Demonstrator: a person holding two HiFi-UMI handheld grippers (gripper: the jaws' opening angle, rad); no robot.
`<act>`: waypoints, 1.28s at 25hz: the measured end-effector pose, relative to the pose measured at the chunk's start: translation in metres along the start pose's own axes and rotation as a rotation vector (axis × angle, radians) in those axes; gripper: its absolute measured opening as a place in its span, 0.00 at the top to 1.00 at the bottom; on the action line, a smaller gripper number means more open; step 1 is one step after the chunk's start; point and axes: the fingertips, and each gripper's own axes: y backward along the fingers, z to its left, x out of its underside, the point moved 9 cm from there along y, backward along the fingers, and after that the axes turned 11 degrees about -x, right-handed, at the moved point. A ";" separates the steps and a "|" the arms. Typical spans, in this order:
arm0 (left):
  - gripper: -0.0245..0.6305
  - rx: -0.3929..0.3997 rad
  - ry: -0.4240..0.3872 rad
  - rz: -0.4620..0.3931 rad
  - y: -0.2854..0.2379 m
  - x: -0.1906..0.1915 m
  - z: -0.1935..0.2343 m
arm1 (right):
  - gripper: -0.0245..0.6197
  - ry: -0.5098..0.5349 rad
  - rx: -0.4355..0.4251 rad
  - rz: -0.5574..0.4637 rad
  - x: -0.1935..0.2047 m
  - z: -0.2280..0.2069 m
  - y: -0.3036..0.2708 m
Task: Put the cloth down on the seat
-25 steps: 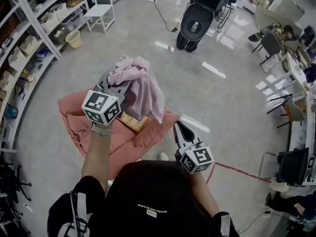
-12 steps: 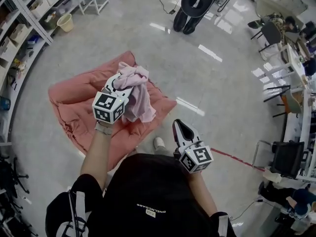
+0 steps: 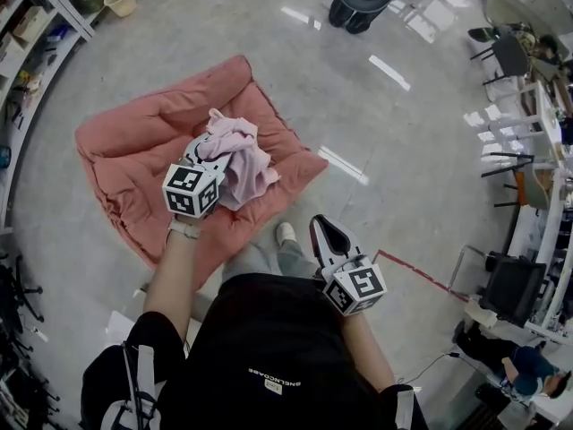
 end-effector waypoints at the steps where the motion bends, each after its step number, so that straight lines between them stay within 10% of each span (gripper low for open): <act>1: 0.76 -0.008 0.005 0.008 -0.002 0.008 0.006 | 0.90 0.001 -0.008 0.011 0.005 0.001 -0.004; 32: 0.71 -0.169 0.137 0.266 0.002 0.213 0.085 | 0.90 -0.017 -0.062 0.196 0.066 -0.001 -0.059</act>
